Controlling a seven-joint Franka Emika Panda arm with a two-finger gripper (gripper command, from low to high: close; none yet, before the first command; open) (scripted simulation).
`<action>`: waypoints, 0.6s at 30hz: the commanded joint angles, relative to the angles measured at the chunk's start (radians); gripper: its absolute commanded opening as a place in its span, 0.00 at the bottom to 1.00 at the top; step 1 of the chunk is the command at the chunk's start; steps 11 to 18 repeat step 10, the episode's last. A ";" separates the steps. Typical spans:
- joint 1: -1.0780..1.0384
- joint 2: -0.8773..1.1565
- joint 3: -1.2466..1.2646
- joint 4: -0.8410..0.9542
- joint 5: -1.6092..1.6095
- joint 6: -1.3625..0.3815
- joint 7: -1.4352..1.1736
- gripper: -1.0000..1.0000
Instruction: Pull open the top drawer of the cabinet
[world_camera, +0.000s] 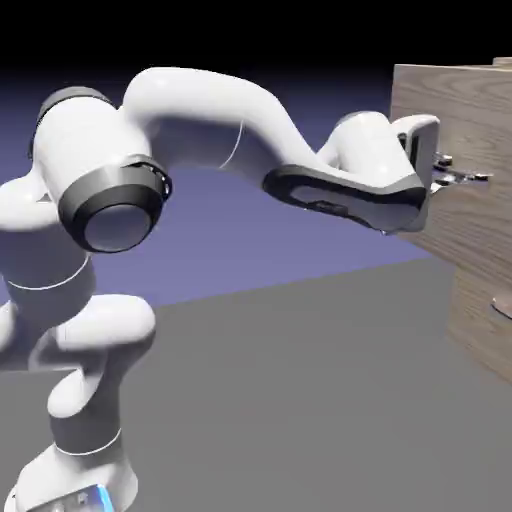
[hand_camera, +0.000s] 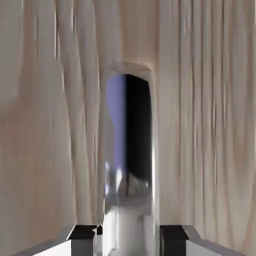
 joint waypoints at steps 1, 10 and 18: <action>-0.037 -0.005 0.032 -0.020 0.000 -0.002 0.001 0.00; -0.289 -0.093 0.252 -0.182 0.028 -0.005 -0.033 1.00; -0.289 -0.093 0.252 -0.182 0.028 -0.005 -0.033 1.00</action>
